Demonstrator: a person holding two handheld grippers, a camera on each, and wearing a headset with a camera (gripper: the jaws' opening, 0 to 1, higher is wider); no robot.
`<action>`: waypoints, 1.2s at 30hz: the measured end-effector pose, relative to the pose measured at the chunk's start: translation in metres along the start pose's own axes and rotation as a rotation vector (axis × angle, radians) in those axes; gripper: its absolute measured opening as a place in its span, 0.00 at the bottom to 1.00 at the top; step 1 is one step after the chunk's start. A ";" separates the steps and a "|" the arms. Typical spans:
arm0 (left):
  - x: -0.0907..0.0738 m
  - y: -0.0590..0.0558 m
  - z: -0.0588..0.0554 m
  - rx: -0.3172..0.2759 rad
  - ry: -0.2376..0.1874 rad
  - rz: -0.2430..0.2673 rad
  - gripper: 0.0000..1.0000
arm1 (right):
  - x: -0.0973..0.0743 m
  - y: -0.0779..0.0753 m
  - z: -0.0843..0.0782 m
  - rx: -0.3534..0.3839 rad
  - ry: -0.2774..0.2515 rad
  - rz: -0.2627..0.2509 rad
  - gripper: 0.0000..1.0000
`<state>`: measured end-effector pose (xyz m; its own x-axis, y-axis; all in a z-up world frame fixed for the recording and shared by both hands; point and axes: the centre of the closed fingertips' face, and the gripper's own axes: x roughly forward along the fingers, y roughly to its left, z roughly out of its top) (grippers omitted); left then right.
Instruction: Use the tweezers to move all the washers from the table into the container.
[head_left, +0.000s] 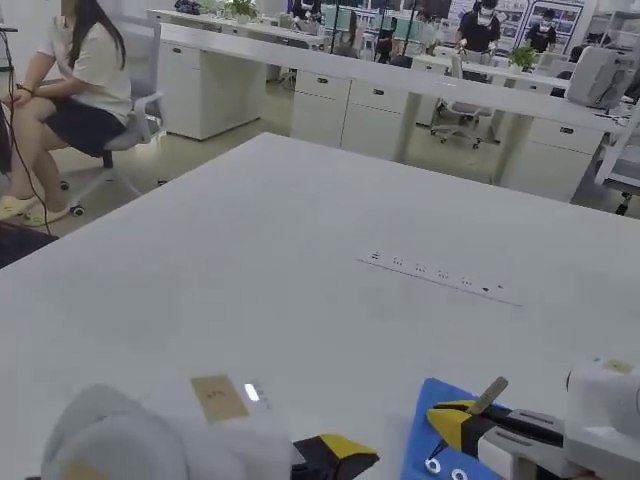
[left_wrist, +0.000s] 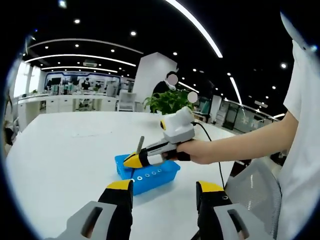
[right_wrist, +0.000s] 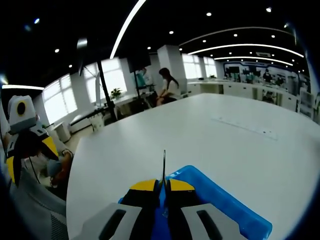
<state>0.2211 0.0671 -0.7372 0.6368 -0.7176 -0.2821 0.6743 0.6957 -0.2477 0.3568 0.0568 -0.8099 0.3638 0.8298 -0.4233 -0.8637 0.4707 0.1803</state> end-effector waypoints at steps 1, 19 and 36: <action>0.000 0.002 0.002 -0.014 -0.008 -0.008 0.47 | -0.002 0.001 0.002 -0.004 -0.003 0.000 0.04; 0.008 -0.008 0.026 0.122 0.030 -0.173 0.27 | -0.054 0.064 0.016 -0.158 -0.010 0.138 0.03; 0.028 -0.055 0.027 0.265 0.136 -0.393 0.10 | -0.082 0.134 -0.049 -0.321 0.238 0.371 0.03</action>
<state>0.2116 0.0081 -0.7064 0.2727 -0.9012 -0.3370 0.9369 0.3284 -0.1202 0.1941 0.0368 -0.7943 -0.0422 0.8141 -0.5792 -0.9957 0.0134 0.0914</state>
